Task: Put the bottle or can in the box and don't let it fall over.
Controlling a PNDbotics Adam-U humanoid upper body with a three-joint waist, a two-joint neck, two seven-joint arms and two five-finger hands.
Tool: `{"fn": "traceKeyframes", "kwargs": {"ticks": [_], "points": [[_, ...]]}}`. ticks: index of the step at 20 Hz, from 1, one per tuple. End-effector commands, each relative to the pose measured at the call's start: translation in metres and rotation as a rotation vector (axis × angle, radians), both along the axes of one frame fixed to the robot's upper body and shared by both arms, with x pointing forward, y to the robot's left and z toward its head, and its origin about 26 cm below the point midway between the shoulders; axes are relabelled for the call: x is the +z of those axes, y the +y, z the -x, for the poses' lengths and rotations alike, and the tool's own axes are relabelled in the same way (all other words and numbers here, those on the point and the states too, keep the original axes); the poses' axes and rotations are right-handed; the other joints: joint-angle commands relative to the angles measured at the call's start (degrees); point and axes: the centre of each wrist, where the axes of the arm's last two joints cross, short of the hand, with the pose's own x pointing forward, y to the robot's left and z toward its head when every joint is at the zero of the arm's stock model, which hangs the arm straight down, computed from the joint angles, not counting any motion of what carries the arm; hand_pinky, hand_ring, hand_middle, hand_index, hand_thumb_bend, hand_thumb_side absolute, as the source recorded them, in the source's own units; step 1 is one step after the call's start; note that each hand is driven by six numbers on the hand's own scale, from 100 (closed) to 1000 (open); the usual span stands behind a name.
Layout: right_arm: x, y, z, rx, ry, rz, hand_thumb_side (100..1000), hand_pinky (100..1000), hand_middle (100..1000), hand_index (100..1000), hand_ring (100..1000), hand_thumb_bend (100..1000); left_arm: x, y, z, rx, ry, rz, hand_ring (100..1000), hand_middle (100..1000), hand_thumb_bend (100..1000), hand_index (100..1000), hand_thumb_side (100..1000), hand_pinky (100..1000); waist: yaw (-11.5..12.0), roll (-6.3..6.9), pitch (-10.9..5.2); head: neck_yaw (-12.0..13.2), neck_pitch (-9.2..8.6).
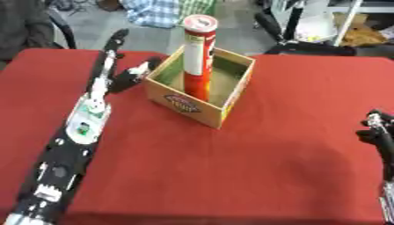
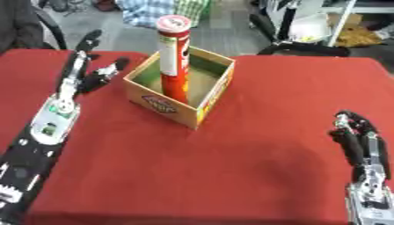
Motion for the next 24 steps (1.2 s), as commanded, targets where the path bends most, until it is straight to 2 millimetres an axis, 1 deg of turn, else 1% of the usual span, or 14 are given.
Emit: {"fn": "traceKeyframes", "kwargs": {"ticks": [1,3,4,6,8,12,16,19,24], "points": [[0.008,-0.006,-0.001,-0.01,-0.022,0.02,701,685,618,812,596,100,0.021,0.021,0.032,-0.031,-0.061,0.015,954,971,664,939,690,863,0.52,1.18,-0.75,-0.43,0.3],[0.007,-0.006,-0.001,-0.006,-0.021,0.02,696,685,618,812,596,100,0.005,0.032,0.052,-0.03,-0.01,0.014,933,957,617,926,689,848,0.86,1.31,-0.83,-0.48,0.3],[0.007,-0.005,-0.001,-0.004,-0.021,0.02,687,685,618,812,596,100,-0.005,0.036,0.061,-0.01,0.016,0.034,932,955,610,922,685,846,0.93,1.27,-0.9,-0.63,0.3],[0.007,-0.004,-0.001,0.004,-0.023,0.021,659,685,619,812,597,100,-0.021,0.04,0.075,0.037,0.057,0.084,927,952,587,918,679,839,1.11,1.13,-1.08,-0.82,0.3],[0.007,-0.004,-0.001,0.009,-0.021,0.022,643,685,619,812,597,100,-0.032,0.041,0.082,0.071,0.093,0.128,920,946,569,912,672,830,1.38,0.98,-1.27,-0.77,0.3],[0.006,-0.002,-0.002,0.025,-0.022,0.025,620,686,619,813,598,100,-0.041,0.04,0.083,0.089,0.12,0.16,919,945,568,908,660,829,1.01,0.82,-1.54,-0.53,0.3],[0.004,-0.002,-0.001,0.031,-0.013,0.026,643,686,619,813,598,100,-0.047,0.039,0.083,0.072,0.136,0.172,920,946,565,908,661,829,1.29,0.65,-1.52,-0.84,0.3],[0.004,-0.001,-0.001,0.037,-0.012,0.026,639,687,619,814,599,100,-0.049,0.039,0.084,0.065,0.144,0.176,920,947,563,909,661,830,1.15,0.64,-1.42,-0.54,0.3],[0.003,-0.001,-0.001,0.041,-0.004,0.026,648,688,620,815,600,100,-0.047,0.04,0.084,0.058,0.139,0.168,921,947,569,910,661,831,1.36,0.53,-1.31,-0.75,0.3]]}}
